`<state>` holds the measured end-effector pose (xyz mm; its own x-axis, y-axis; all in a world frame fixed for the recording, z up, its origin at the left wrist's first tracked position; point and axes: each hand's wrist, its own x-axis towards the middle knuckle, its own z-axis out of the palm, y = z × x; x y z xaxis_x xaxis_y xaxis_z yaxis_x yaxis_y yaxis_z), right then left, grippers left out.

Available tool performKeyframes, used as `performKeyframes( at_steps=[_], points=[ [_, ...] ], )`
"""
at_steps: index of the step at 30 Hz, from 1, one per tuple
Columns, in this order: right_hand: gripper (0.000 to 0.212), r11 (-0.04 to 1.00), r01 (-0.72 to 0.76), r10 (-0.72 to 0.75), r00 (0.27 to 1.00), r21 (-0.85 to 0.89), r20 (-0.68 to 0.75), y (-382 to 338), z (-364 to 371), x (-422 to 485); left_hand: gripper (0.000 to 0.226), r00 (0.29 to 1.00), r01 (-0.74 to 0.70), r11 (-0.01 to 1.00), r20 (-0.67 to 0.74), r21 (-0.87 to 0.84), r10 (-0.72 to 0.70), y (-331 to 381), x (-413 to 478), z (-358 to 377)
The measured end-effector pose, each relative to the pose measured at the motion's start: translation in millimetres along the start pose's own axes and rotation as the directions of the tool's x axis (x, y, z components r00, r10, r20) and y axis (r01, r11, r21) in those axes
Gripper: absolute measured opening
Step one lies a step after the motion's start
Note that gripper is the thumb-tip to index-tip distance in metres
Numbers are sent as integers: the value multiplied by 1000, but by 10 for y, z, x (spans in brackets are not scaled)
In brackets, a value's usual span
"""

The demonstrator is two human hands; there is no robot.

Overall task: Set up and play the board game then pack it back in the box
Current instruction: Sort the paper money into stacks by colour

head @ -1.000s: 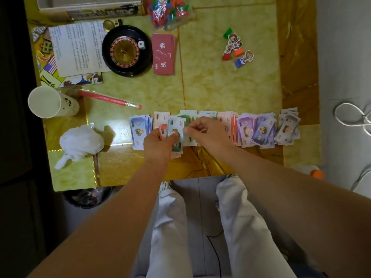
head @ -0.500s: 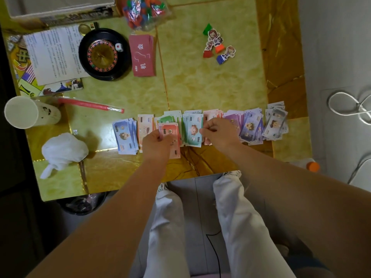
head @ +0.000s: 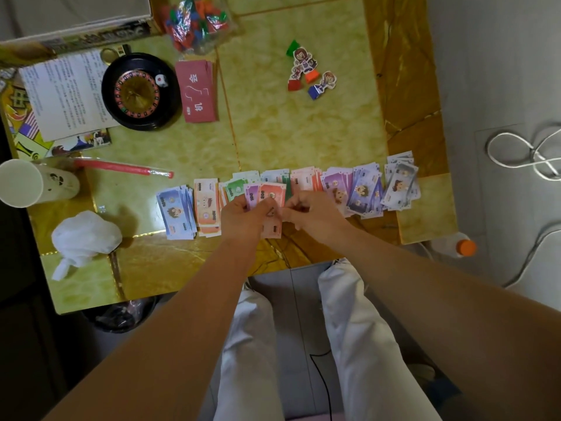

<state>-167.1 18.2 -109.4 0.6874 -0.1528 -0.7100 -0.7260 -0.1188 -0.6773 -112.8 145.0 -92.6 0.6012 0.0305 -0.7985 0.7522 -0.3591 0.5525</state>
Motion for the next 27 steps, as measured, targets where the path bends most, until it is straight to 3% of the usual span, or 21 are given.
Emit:
performKeyframes(
  at_steps=[5, 11, 17, 20, 24, 27],
  points=[
    [15, 999, -45, 43, 997, -31, -59, 88, -245, 8, 7, 1000, -4, 1000, 26, 3, 3, 33, -35, 127],
    [15, 966, -112, 51, 966, -233, -252, 257, -429, 172, 10, 999, -40, 999, -14, 5, 40, -97, 41, 206],
    [25, 988, -72, 19, 933, -136, -359, 240, -405, 132, 14, 999, -35, 999, -21, 2, 35, -87, 4, 322],
    [19, 1000, 2, -9, 955, -27, -296, 228, -382, 67, 10, 1000, -28, 999, 3, -28, 28, -33, -34, 385],
    [18, 999, 49, -48, 996, 8, -77, 206, -460, -32, 12, 1000, -20, 1000, 24, -12, 20, 96, -106, 513],
    [15, 998, 55, -57, 993, -20, -99, 235, -572, -57, 13, 998, 7, 1000, 61, -2, -7, 129, -137, 600]
  ],
)
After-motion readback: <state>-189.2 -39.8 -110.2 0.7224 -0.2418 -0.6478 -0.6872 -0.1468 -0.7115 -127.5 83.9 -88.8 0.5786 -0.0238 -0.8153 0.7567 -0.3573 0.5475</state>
